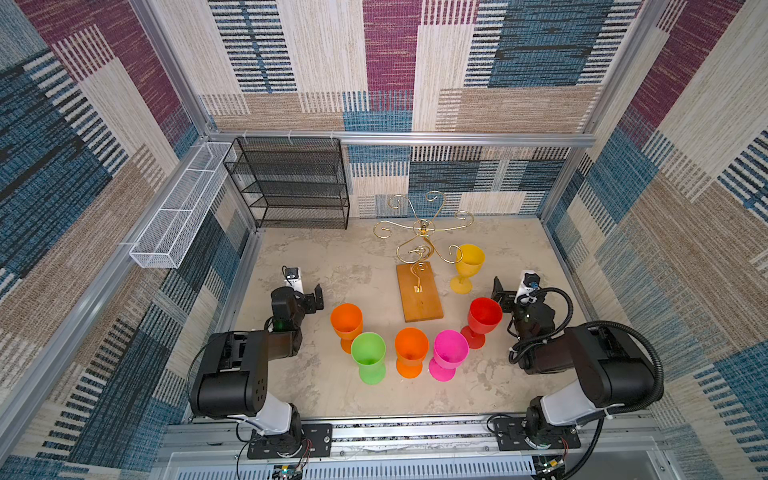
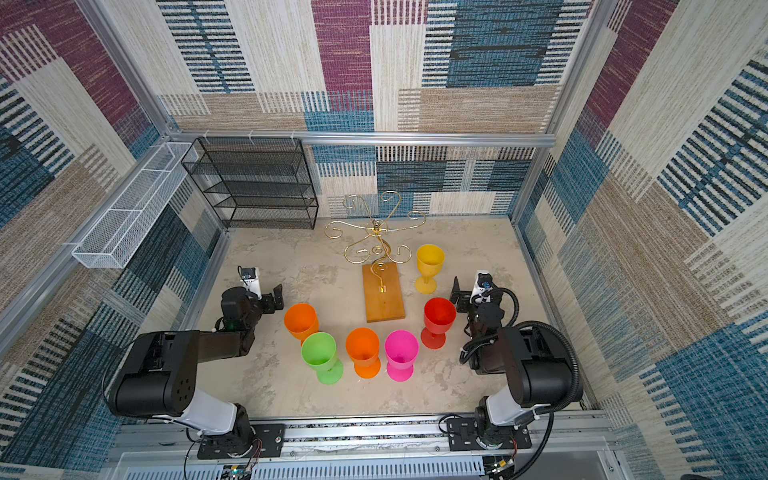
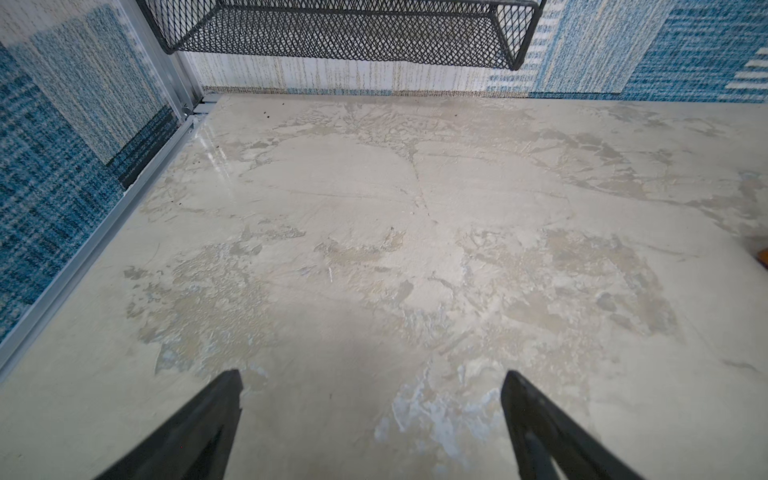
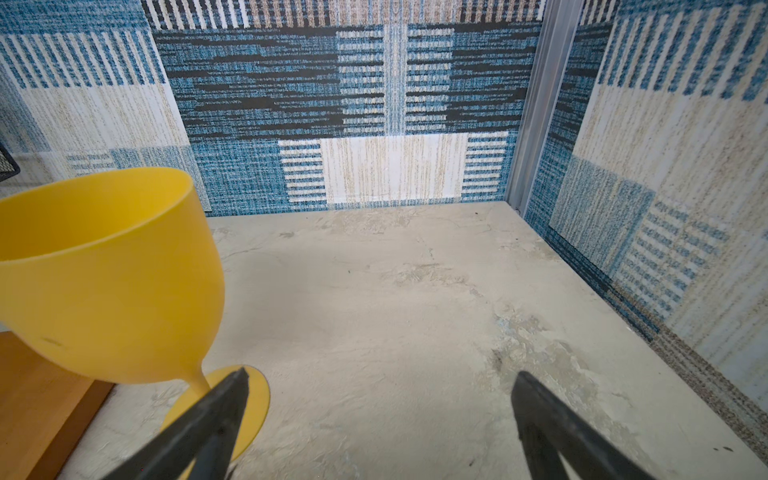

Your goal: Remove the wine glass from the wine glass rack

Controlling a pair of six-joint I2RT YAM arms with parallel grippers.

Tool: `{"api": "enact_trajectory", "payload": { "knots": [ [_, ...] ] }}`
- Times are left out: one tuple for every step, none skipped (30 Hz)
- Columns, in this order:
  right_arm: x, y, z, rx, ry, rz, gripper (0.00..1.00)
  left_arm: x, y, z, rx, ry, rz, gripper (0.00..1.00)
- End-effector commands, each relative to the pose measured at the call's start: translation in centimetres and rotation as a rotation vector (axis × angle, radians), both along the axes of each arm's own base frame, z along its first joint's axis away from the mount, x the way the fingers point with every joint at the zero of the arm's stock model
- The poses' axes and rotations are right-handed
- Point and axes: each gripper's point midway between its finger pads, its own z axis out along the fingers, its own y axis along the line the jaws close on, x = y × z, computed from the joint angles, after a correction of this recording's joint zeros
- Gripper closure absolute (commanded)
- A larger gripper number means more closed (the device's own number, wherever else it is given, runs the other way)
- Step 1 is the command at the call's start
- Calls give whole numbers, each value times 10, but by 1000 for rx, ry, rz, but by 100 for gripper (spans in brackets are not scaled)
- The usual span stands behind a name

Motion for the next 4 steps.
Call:
{"api": "enact_trajectory", "payload": {
  "knots": [
    [1, 1, 10, 1, -39, 4, 0, 2, -1, 4, 2, -15, -5, 1],
    [0, 1, 10, 1, -41, 4, 0, 2, -1, 4, 1, -15, -4, 1],
    [0, 1, 11, 0, -43, 4, 0, 2, -1, 4, 2, -14, -5, 1],
    [0, 1, 11, 0, -43, 5, 0, 2, 0, 4, 2, -15, -4, 1]
  ]
}}
